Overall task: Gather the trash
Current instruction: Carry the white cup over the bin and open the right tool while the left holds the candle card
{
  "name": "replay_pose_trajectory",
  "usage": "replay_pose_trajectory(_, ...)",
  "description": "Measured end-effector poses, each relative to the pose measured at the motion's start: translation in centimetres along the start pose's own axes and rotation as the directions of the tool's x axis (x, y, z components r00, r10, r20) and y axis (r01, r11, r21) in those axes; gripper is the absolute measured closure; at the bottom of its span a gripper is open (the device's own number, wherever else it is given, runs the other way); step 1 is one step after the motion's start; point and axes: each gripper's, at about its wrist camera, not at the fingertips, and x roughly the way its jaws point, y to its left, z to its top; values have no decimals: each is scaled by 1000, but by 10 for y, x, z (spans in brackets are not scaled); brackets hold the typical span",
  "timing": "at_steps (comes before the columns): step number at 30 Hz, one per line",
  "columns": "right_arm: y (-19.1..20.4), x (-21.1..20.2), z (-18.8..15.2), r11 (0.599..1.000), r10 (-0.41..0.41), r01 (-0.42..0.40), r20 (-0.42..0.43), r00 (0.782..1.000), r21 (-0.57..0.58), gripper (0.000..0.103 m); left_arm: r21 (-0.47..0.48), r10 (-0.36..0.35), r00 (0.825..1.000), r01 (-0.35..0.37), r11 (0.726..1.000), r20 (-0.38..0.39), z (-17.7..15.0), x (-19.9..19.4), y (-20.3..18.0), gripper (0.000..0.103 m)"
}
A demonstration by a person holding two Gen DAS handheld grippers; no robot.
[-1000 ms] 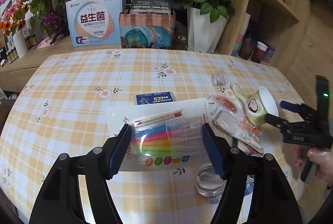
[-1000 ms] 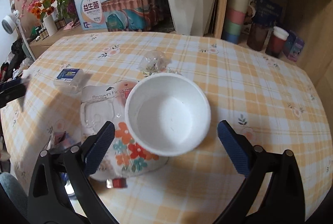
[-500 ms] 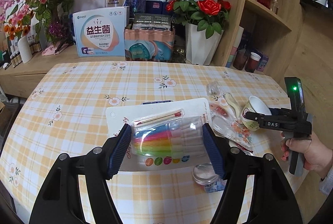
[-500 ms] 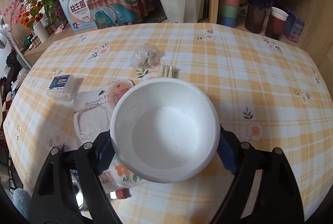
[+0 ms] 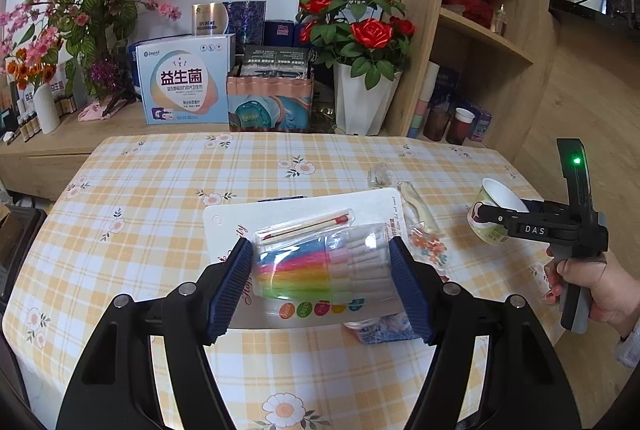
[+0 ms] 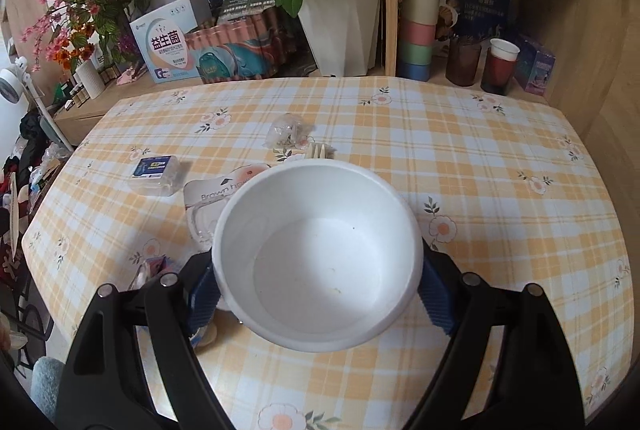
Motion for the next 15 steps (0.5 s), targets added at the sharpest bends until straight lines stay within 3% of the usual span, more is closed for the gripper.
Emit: replay_pose_trajectory(15, 26, -72, -40, 998, 60, -58, 51, 997, -28, 21, 14, -19, 999, 18, 1000, 49, -21, -67, -16, 35)
